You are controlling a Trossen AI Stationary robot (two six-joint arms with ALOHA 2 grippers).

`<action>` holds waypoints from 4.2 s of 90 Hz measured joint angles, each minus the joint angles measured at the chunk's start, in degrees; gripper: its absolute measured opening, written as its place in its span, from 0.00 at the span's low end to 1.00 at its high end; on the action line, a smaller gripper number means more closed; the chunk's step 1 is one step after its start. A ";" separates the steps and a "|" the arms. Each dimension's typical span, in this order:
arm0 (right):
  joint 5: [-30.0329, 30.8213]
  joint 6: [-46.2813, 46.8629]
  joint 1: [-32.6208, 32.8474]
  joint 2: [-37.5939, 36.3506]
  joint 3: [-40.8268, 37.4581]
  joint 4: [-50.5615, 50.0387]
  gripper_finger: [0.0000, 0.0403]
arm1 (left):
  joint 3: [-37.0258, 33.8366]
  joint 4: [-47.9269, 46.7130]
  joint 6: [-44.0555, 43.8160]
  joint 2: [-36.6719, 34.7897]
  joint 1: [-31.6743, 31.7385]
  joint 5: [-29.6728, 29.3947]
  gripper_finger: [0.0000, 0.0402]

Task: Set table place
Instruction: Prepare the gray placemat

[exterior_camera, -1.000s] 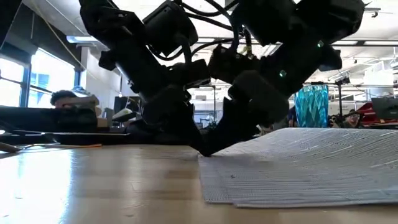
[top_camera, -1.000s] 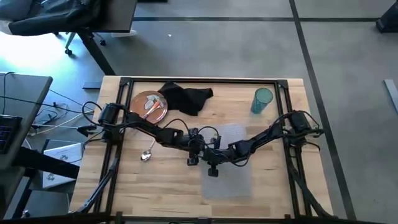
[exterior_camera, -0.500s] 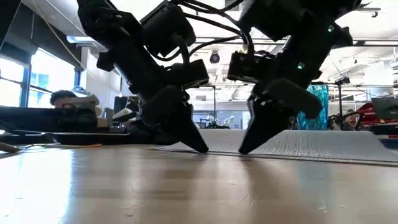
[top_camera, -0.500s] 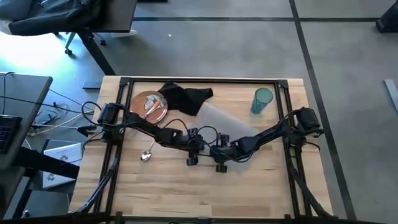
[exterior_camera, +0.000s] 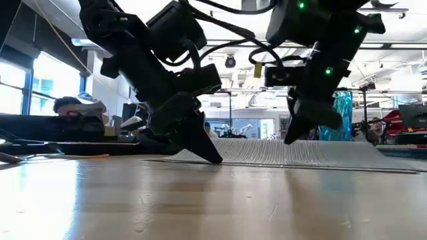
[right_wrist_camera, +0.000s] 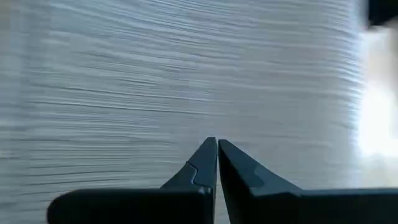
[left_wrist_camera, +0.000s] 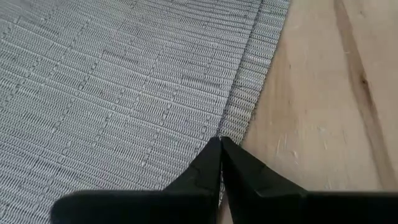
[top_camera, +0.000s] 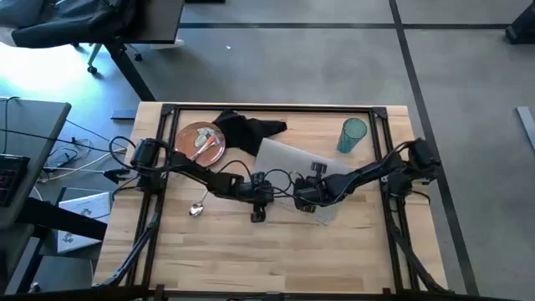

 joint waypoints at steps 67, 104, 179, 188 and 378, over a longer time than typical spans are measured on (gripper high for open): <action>-24.09 3.27 3.74 2.39 -0.09 9.93 0.29 | -0.27 3.61 0.62 0.02 -0.11 0.08 0.00; -18.13 0.08 1.09 0.29 1.73 7.55 0.42 | -0.22 5.09 1.53 0.11 -0.13 0.61 0.00; -15.34 0.18 0.79 6.64 1.08 7.95 0.01 | -0.15 5.79 2.12 0.13 -0.27 2.18 0.00; -12.22 -0.96 0.81 6.26 1.14 5.44 0.00 | -0.11 5.73 2.32 0.13 -0.39 2.63 0.00; -2.23 23.58 18.07 3.70 -10.09 27.58 0.00 | 7.68 20.76 4.43 11.91 -1.74 -7.55 0.00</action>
